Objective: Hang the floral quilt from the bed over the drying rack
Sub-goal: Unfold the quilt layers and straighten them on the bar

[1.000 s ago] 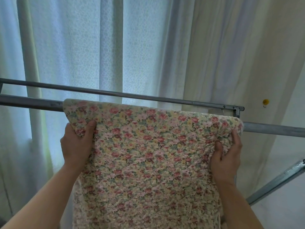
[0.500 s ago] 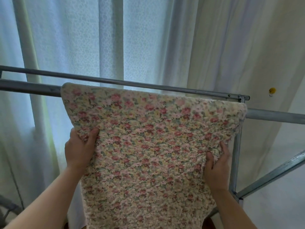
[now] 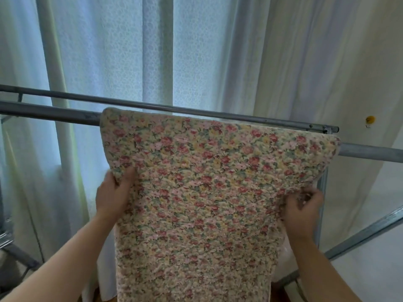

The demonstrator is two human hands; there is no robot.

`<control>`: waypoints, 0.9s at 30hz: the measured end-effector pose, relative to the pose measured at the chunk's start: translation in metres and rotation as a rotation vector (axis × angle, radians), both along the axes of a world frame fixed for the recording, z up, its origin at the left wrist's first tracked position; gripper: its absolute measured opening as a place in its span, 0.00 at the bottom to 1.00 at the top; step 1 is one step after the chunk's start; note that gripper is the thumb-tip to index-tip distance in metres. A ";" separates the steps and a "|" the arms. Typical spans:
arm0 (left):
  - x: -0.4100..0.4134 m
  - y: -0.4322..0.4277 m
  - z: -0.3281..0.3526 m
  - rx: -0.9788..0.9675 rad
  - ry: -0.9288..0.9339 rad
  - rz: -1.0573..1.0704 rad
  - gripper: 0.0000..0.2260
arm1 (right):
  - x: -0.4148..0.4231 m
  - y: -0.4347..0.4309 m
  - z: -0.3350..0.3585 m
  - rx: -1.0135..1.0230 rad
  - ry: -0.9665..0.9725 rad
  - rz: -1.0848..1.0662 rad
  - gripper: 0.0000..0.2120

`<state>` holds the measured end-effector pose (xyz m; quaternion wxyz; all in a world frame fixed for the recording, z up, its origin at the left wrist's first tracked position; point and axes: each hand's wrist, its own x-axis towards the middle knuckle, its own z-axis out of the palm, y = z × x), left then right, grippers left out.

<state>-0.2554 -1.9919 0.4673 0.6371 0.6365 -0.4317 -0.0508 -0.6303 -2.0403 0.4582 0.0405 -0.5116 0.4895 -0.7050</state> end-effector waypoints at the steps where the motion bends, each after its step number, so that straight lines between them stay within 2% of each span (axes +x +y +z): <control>1: 0.001 0.002 0.015 -0.076 0.080 -0.020 0.33 | 0.003 0.003 0.017 -0.080 -0.094 0.024 0.13; 4: 0.003 0.001 0.067 -0.213 0.229 -0.007 0.25 | 0.010 0.005 0.062 -0.235 -0.278 0.036 0.11; 7: -0.001 -0.002 0.091 -0.253 0.247 0.051 0.24 | 0.011 0.001 0.078 -0.181 -0.329 0.018 0.15; 10: -0.007 -0.003 0.084 -0.244 0.189 0.096 0.24 | 0.006 -0.002 0.072 -0.093 -0.217 -0.076 0.22; 17: -0.015 -0.004 0.056 -0.249 0.145 0.110 0.23 | -0.009 0.001 0.052 -0.047 -0.019 -0.163 0.21; 23: -0.015 -0.006 0.019 -0.223 0.130 0.091 0.28 | -0.019 0.000 0.022 0.008 0.085 -0.141 0.25; 27: -0.017 -0.003 0.000 -0.157 0.067 0.099 0.25 | -0.019 0.003 -0.003 -0.004 0.143 -0.115 0.24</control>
